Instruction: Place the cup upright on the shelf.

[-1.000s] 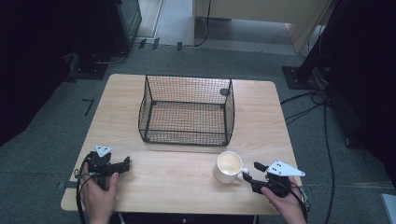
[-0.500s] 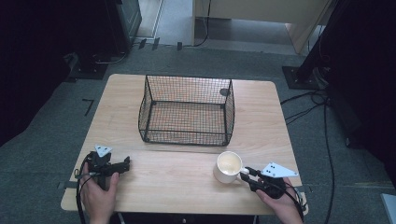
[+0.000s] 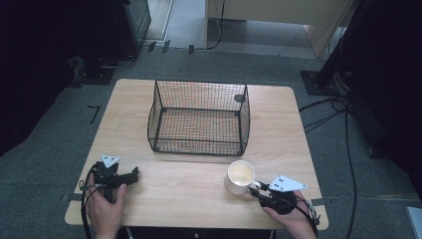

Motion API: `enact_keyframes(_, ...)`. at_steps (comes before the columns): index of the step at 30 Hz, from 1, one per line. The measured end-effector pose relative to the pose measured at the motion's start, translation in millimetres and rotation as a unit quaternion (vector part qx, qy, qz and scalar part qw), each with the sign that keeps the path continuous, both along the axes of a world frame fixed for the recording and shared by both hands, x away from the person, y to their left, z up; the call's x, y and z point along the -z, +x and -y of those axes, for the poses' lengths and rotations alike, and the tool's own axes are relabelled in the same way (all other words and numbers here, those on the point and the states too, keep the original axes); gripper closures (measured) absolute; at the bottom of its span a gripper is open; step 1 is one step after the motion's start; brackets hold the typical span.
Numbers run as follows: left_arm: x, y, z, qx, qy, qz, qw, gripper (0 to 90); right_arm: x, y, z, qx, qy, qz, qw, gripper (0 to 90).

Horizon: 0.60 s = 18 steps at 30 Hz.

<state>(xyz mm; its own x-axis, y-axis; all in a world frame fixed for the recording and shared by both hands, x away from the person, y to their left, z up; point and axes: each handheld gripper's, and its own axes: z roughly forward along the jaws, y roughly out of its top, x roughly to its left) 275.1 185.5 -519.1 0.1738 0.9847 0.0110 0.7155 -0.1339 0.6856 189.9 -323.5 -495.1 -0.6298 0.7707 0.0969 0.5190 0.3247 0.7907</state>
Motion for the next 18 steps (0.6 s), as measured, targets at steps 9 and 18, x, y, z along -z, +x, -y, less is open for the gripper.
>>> enact_keyframes(9,0.0,0.0,0.0,0.000,0.000,0.000,1.0000,0.0,-0.2,-0.1,-5.4,0.001,0.011,0.013,0.9999,78.6)
enact_keyframes(18,0.0,0.0,0.0,0.000,0.000,0.000,1.0000,0.0,-1.1,-2.8,-19.7,-0.010,-0.013,0.034,0.9993,80.6)
